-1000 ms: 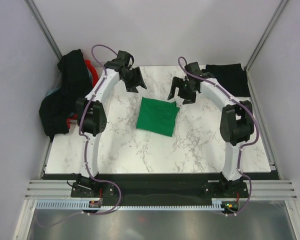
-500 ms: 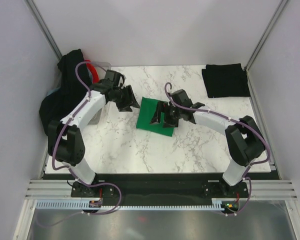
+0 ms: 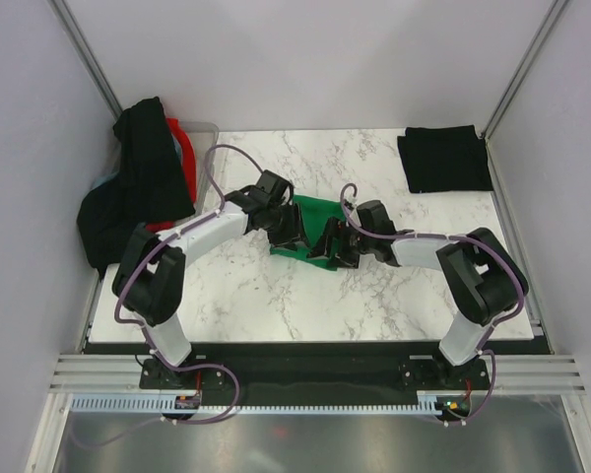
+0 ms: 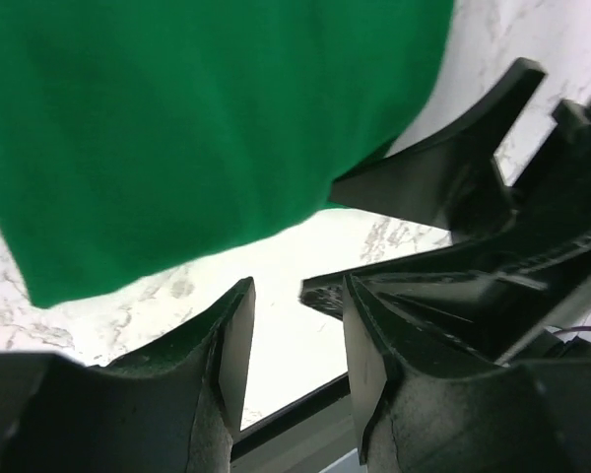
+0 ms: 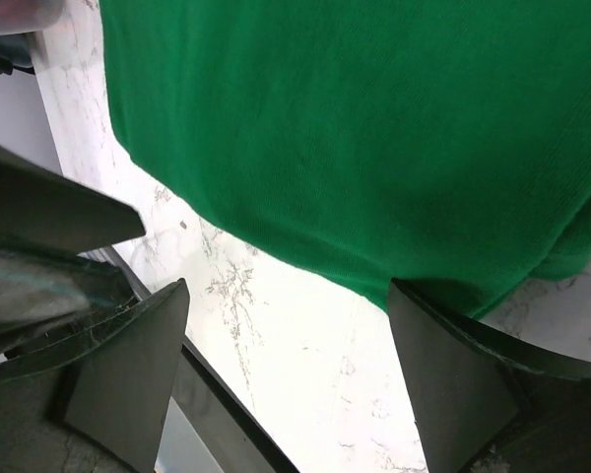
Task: Fold and stack the t-shirts
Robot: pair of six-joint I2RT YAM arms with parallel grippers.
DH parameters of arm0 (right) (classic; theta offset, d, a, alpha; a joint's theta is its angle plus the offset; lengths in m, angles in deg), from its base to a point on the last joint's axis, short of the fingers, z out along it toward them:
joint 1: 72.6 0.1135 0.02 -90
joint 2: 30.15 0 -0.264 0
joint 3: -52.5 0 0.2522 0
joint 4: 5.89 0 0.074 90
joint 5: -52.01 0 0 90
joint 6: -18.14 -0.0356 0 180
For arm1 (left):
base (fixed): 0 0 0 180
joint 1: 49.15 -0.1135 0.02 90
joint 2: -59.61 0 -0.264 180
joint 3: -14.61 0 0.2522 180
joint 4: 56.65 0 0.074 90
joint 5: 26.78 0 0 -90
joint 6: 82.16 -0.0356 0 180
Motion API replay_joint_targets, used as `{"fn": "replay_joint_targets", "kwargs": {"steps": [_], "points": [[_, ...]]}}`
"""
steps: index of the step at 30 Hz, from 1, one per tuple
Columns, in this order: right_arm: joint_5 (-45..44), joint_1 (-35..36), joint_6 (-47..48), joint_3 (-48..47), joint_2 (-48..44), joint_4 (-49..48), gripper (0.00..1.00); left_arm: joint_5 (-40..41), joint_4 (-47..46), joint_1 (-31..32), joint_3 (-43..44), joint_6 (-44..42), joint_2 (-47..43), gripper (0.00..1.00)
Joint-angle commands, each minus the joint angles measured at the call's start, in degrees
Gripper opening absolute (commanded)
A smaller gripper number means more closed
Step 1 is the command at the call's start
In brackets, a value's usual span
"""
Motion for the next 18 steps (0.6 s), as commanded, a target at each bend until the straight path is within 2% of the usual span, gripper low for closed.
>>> {"fn": "replay_joint_targets", "kwargs": {"steps": [1, 5, 14, 18], "points": [[-3.6, 0.4, 2.5, 4.6, 1.6, 4.8, 0.91, 4.3, -0.2, 1.1, 2.6, 3.0, -2.2, 0.47], [-3.0, 0.3, 1.9, 7.0, 1.0, 3.3, 0.91, 7.6, -0.5, 1.9, 1.3, 2.6, -0.4, 0.47], [-2.9, 0.3, 1.8, 10.3, -2.9, 3.8, 0.91, 11.1, -2.2, -2.5, 0.5, -3.4, 11.4, 0.42], [-3.2, 0.3, 1.9, 10.1, -4.8, 6.1, 0.91, 12.3, -1.1, -2.7, -0.1, -4.6, 7.5, 0.43]]}}
